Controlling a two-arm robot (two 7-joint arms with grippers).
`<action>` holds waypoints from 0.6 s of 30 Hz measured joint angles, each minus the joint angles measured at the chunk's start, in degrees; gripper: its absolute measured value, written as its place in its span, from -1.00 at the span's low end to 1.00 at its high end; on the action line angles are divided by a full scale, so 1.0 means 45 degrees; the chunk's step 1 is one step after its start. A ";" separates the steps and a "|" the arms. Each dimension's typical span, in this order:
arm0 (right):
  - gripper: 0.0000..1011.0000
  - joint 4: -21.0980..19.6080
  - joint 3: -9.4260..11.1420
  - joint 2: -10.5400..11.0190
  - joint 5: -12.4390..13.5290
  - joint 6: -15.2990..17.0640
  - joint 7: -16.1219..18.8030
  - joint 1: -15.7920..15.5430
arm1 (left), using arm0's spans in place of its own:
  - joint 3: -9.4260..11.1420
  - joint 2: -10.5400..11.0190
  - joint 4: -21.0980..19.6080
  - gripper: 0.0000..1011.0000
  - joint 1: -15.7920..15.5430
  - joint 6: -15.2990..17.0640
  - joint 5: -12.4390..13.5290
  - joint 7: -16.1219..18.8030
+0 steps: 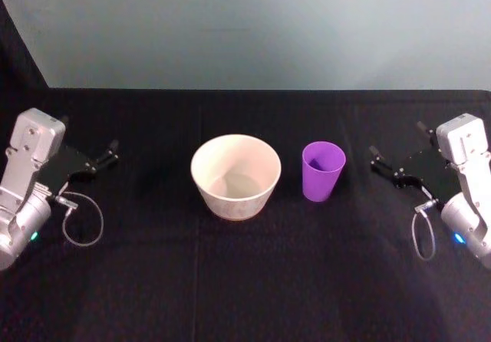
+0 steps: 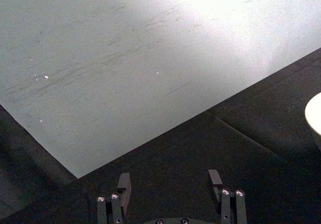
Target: Pick up the cup and pour the mung beans from the cup into the bowl.
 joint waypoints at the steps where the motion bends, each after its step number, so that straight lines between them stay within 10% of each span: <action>1: 0.98 0.0000 0.0000 0.0000 0.0000 0.0000 0.0000 -0.0001 | 0.0000 0.0000 0.0000 0.98 0.0000 0.0000 0.0000 0.0000; 18: 0.98 0.0000 0.0000 0.0000 0.0000 0.0000 0.0000 0.0000 | 0.0000 0.0000 0.0000 0.98 0.0000 0.0000 0.0000 0.0000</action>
